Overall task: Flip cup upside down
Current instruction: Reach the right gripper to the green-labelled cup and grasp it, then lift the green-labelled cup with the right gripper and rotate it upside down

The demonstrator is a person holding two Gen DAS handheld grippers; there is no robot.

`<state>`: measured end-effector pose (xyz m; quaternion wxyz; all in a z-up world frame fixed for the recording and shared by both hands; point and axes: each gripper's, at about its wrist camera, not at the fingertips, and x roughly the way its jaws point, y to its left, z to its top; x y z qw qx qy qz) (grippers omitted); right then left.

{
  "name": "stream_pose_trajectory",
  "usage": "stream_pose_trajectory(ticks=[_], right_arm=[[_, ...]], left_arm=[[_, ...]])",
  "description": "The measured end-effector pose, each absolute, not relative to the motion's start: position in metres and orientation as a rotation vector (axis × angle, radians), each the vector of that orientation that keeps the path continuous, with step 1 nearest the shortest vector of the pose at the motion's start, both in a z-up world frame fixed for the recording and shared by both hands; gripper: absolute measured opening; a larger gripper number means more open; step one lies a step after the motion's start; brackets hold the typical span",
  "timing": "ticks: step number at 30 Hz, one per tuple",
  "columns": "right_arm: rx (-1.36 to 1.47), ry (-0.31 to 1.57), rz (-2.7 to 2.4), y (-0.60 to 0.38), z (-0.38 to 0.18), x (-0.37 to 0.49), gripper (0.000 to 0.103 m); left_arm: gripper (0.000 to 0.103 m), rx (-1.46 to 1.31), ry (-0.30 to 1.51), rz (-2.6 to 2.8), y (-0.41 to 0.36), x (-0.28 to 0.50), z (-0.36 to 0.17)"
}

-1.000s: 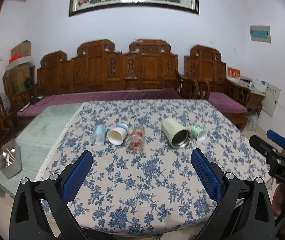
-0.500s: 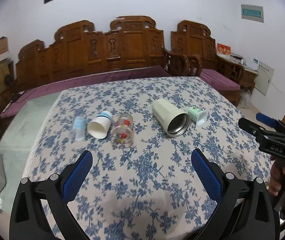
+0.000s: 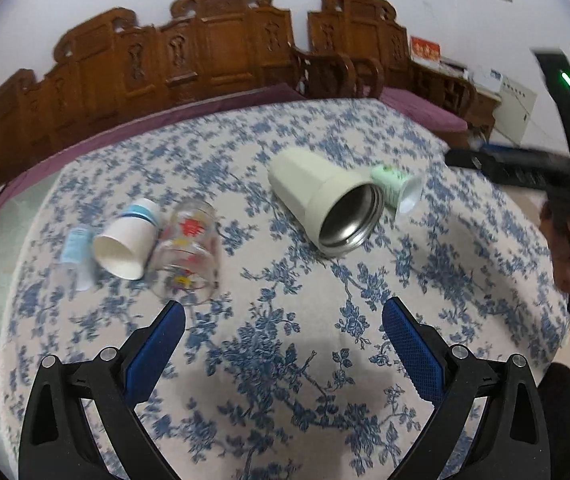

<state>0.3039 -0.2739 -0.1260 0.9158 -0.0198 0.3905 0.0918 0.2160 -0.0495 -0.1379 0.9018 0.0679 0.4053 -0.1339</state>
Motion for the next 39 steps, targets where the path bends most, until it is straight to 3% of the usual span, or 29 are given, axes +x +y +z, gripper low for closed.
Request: stream_pose_trajectory(ticks=[14, 17, 39], right_arm=[[-0.116, 1.154, 0.232, -0.263, -0.198, 0.424, 0.067], [-0.151, 1.223, 0.228, -0.259, -0.211, 0.428, 0.05], [-0.099, 1.178, 0.413, -0.22, -0.17, 0.273, 0.049]], left_arm=[[0.095, 0.157, 0.926, -0.339, -0.062, 0.232, -0.177], [0.095, 0.167, 0.929, -0.337, -0.061, 0.229, -0.178], [0.095, 0.153, 0.878, -0.206, -0.026, 0.149, -0.136]])
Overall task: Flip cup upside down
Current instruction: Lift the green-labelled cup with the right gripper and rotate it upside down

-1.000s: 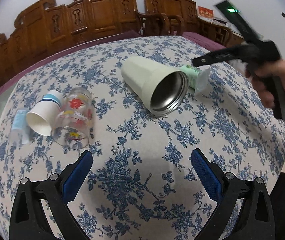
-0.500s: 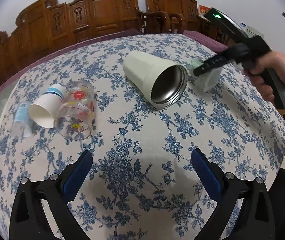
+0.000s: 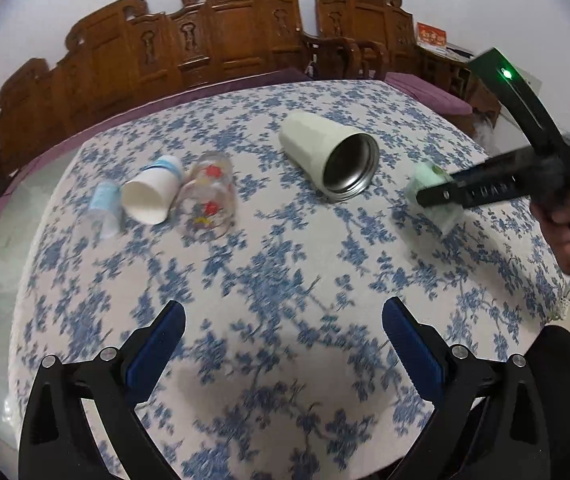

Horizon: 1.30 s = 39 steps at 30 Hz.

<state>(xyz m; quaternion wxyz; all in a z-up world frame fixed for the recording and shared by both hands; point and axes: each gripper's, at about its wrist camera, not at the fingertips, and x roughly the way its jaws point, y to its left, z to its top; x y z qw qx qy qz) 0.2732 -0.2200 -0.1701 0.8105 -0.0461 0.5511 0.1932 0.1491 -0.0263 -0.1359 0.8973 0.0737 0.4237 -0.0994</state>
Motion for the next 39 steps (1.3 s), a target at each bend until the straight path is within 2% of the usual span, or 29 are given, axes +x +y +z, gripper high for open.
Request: stream_pose_trajectory(ticks=[14, 28, 32, 39], right_arm=[[-0.088, 1.198, 0.545, -0.139, -0.18, 0.221, 0.05], [-0.097, 1.211, 0.573, -0.113, -0.196, 0.227, 0.051], [-0.066, 1.163, 0.57, -0.114, -0.191, 0.227, 0.063], [-0.042, 0.973, 0.522, -0.139, -0.154, 0.207, 0.065]], left_arm=[[0.095, 0.079, 0.888, -0.084, 0.032, 0.127, -0.13], [0.095, 0.083, 0.902, -0.042, 0.042, 0.136, -0.135], [0.095, 0.079, 0.907, -0.035, 0.045, 0.135, -0.134], [0.095, 0.09, 0.921, -0.046, 0.04, 0.141, -0.131]])
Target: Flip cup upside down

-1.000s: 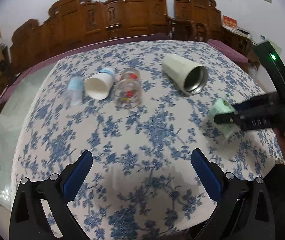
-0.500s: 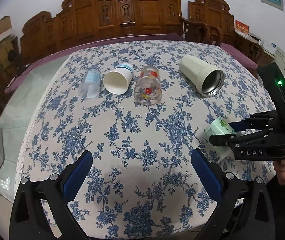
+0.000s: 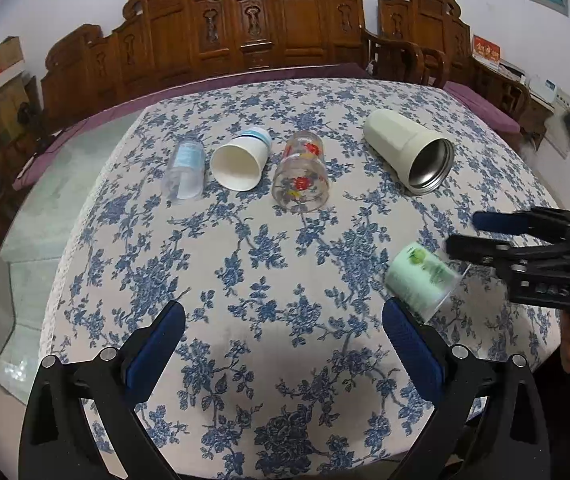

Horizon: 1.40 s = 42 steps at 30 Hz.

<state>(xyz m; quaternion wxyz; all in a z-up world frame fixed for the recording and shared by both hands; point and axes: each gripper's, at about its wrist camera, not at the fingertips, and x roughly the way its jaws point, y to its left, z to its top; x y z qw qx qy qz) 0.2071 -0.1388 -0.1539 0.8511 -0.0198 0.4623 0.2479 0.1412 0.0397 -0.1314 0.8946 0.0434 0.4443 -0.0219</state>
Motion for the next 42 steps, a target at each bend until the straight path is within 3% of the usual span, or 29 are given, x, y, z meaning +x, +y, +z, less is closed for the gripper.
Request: stream_pose_trajectory(ticks=[7, 11, 13, 24, 35, 42], right_arm=[[0.008, 0.817, 0.411, -0.194, -0.146, 0.168, 0.075], [0.032, 0.798, 0.364, -0.219, -0.16, 0.159, 0.076], [0.043, 0.795, 0.337, -0.232, -0.169, 0.158, 0.076], [0.083, 0.837, 0.302, -0.252, -0.205, 0.162, 0.076], [0.077, 0.822, 0.324, -0.246, -0.202, 0.16, 0.076], [0.081, 0.821, 0.334, -0.245, -0.201, 0.159, 0.076]], left_arm=[[0.095, 0.065, 0.986, -0.106, 0.016, 0.166, -0.133], [0.094, 0.063, 1.035, -0.113, -0.003, 0.183, -0.141], [0.087, 0.047, 1.072, -0.108, -0.011, 0.192, -0.148], [0.076, -0.145, 1.256, -0.095, -0.033, 0.228, -0.18], [0.072, -0.293, 1.361, -0.068, -0.043, 0.232, -0.196], [0.061, -0.287, 1.411, -0.029, -0.048, 0.24, -0.206]])
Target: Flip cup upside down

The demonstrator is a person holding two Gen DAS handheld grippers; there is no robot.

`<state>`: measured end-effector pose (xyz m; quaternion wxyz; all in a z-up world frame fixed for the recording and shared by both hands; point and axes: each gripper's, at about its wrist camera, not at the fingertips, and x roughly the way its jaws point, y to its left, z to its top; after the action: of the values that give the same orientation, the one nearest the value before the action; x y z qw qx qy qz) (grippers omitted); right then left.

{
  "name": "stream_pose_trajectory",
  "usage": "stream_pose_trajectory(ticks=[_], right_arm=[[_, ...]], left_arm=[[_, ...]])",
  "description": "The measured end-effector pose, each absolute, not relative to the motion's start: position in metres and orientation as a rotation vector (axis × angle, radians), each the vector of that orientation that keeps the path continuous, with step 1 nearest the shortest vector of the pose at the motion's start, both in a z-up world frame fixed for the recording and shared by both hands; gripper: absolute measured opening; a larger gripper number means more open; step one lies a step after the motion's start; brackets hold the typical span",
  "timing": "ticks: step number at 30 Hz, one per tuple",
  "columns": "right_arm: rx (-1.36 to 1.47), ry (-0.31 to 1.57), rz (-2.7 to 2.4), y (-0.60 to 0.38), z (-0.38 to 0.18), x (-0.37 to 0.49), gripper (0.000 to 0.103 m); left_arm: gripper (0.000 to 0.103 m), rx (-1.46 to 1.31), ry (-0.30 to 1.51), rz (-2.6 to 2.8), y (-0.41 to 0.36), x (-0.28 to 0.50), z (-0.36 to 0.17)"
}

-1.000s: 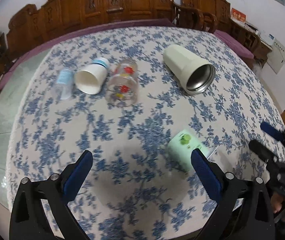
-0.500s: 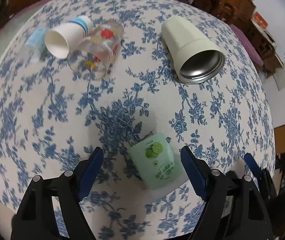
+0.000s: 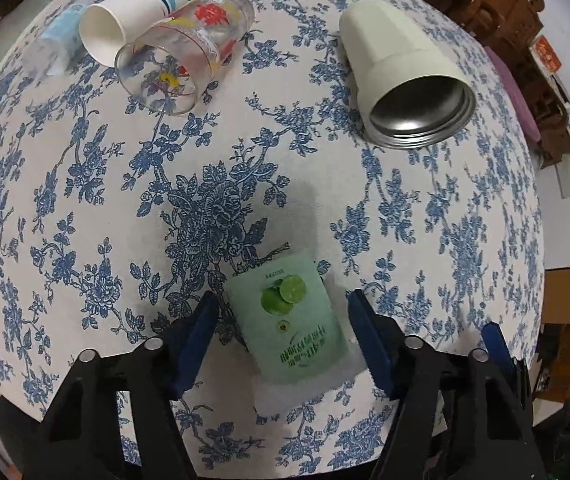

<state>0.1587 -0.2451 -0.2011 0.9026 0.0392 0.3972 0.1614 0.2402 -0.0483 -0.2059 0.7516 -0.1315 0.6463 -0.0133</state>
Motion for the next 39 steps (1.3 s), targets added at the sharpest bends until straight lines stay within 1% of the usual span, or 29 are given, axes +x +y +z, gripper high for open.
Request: stream_pose_trajectory(ticks=[1, 4, 8, 12, 26, 31, 39], right_arm=[[0.081, 0.822, 0.335, -0.245, -0.201, 0.158, 0.076], [0.082, 0.823, 0.339, -0.245, -0.201, 0.159, 0.076], [0.088, 0.826, 0.347, -0.244, -0.201, 0.159, 0.076], [0.103, 0.819, 0.351, -0.245, -0.199, 0.159, 0.076], [0.179, 0.82, 0.316, -0.262, -0.199, 0.166, 0.076], [0.201, 0.818, 0.312, -0.266, -0.198, 0.169, 0.076], [0.204, 0.814, 0.309, -0.267, -0.197, 0.168, 0.076]], left_arm=[[0.055, -0.289, 1.416, -0.025, -0.049, 0.242, -0.208], [0.047, -0.28, 1.41, -0.034, -0.052, 0.243, -0.207], [0.046, -0.222, 1.357, -0.073, -0.062, 0.246, -0.198], [0.046, -0.161, 1.262, -0.113, -0.067, 0.25, -0.184], [0.046, 0.04, 0.988, -0.17, -0.084, 0.278, -0.178], [0.046, 0.111, 0.947, -0.173, -0.09, 0.271, -0.187], [0.044, 0.173, 0.901, -0.166, -0.094, 0.24, -0.183]])
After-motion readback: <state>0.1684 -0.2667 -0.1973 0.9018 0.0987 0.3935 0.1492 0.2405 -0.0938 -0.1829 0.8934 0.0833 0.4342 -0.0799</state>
